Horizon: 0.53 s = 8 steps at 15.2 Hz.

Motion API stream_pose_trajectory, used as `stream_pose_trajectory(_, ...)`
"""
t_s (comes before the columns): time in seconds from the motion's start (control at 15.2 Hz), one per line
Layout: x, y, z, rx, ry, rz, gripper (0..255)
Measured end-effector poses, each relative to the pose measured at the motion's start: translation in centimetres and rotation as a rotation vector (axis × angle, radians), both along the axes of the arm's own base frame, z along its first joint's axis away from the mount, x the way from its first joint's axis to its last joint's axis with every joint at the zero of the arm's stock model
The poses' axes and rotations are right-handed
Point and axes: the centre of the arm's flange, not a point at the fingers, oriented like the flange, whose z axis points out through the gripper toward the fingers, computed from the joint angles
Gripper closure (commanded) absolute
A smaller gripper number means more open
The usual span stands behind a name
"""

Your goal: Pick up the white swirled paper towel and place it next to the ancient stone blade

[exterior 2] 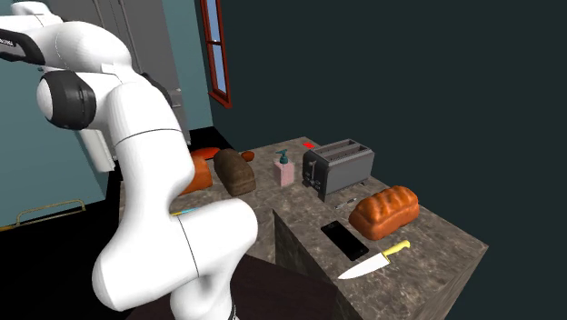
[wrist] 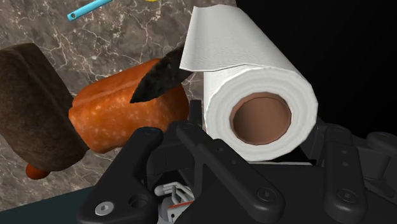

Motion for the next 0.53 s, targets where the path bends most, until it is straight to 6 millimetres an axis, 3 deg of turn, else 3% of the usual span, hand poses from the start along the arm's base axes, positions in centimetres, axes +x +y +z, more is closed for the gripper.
stream_pose_trajectory(0.53,-0.1,0.0,-4.2,0.000,-0.001,0.000,255)
